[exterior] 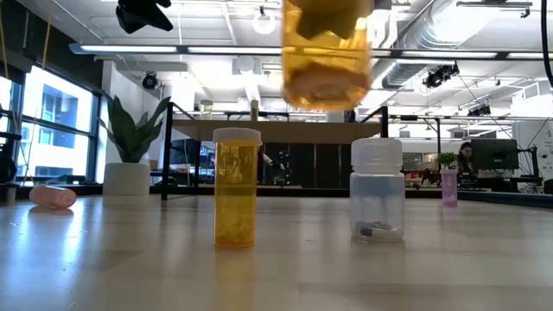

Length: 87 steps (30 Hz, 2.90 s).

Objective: Pick and place medicine bottles onto shelf by color
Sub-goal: Put the large orange pill bottle on the shelf

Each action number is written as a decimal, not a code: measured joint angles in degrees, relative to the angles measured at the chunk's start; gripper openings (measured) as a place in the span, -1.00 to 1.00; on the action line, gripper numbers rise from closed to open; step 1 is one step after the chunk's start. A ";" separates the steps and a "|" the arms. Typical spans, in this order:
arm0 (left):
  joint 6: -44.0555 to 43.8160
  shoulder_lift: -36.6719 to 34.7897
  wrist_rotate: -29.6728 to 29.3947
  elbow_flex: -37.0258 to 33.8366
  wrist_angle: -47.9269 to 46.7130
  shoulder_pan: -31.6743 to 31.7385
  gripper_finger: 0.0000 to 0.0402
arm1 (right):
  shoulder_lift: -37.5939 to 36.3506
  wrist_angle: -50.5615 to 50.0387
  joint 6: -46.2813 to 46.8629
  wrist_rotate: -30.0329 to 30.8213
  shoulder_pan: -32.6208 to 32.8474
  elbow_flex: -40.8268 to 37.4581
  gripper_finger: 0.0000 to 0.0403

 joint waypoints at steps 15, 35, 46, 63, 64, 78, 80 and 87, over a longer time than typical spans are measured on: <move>5.36 0.00 -1.01 0.00 -0.10 0.00 0.04 | -0.07 -10.43 -1.22 3.03 -10.33 9.26 -0.04; 11.00 -6.12 -13.45 0.00 -3.79 8.02 0.04 | -0.07 -11.16 -8.79 3.01 -27.40 20.42 -0.03; 12.73 -6.10 -16.07 0.00 1.76 14.62 0.04 | -0.07 -11.29 -13.95 2.79 -39.18 26.68 -0.03; 16.53 -2.59 -17.46 0.00 12.23 23.25 0.04 | -0.07 -15.92 -16.19 2.57 -54.50 33.18 -0.03; 16.53 -2.25 -17.46 0.00 12.26 23.54 0.04 | -0.07 -15.95 -16.51 2.57 -55.40 33.38 -0.03; 16.57 2.12 -17.33 0.00 17.32 26.47 0.04 | 0.13 -19.72 -16.09 1.30 -63.31 31.63 -0.03; 16.65 2.46 -17.35 0.00 18.05 26.88 0.04 | 0.22 -19.80 -15.93 -0.11 -63.45 30.36 -0.03; 18.48 2.75 -17.35 0.00 19.70 28.53 0.04 | 0.46 -18.82 -15.61 -1.33 -62.49 26.07 -0.03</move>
